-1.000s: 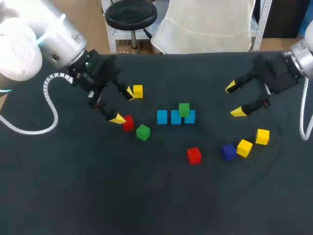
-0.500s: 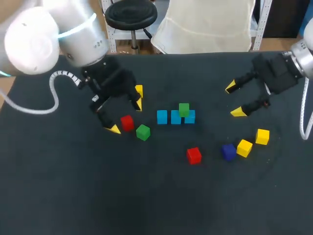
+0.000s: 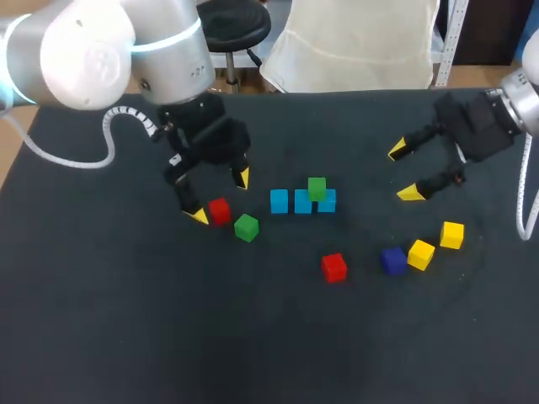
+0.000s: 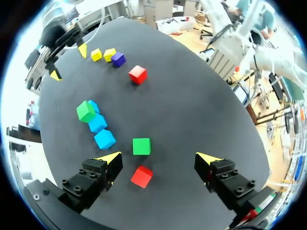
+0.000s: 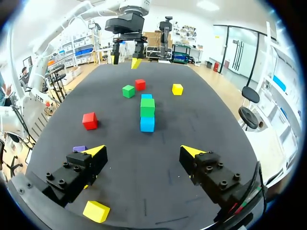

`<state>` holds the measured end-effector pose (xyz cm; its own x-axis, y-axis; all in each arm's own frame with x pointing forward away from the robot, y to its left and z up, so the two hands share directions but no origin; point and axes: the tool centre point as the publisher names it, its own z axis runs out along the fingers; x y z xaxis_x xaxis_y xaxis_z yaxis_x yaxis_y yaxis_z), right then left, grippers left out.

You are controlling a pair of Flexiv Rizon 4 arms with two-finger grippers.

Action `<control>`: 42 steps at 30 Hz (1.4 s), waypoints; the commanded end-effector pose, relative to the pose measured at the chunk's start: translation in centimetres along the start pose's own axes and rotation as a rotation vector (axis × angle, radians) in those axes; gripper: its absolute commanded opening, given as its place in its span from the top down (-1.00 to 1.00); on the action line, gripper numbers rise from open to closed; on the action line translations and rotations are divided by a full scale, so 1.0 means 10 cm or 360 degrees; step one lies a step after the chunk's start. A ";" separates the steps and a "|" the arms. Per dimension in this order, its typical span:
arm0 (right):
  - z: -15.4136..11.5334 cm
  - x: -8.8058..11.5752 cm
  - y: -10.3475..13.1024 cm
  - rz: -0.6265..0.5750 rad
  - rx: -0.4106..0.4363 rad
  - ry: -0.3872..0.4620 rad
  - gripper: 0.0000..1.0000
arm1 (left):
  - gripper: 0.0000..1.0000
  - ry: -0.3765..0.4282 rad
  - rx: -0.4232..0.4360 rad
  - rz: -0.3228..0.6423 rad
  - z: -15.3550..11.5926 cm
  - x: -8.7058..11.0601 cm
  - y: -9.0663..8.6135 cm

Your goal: Place the blue cubes, place green cubes on the blue cubes, place the yellow cubes on the green cubes, then place the red cubes on the yellow cubes, and place purple cube on the red cubes.

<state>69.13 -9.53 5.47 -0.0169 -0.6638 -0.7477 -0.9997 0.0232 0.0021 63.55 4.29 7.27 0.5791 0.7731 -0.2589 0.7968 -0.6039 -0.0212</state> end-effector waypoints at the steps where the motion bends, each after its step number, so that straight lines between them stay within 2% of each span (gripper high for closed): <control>1: 0.00 0.00 -0.01 -0.0001 -0.0005 -0.0004 -1.00 | -1.00 -0.0009 -0.0028 -0.0020 0.12 0.00 0.01; 9: 0.00 0.00 -0.01 -0.0001 -0.0005 -0.0004 -1.00 | -1.00 -0.0044 -0.0064 -0.0072 0.37 0.00 0.03; 15: 0.00 0.00 -0.01 -0.0001 -0.0005 -0.0004 -1.00 | -1.00 -0.0090 -0.0118 -0.0189 0.46 0.00 0.10; 24: 0.00 0.00 -0.01 -0.0001 -0.0005 -0.0004 -1.00 | -1.00 -0.0101 -0.0117 -0.0173 0.59 0.07 0.23; 42: 0.00 0.00 -0.01 -0.0001 -0.0005 -0.0004 -1.00 | -1.00 -0.0096 -0.0087 -0.0131 0.72 0.16 0.30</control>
<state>69.18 -9.51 5.48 -0.0169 -0.6639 -0.7477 -0.9998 0.0221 0.0030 65.19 2.36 0.04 0.4993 0.8078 -0.3133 0.8530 -0.5216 0.0147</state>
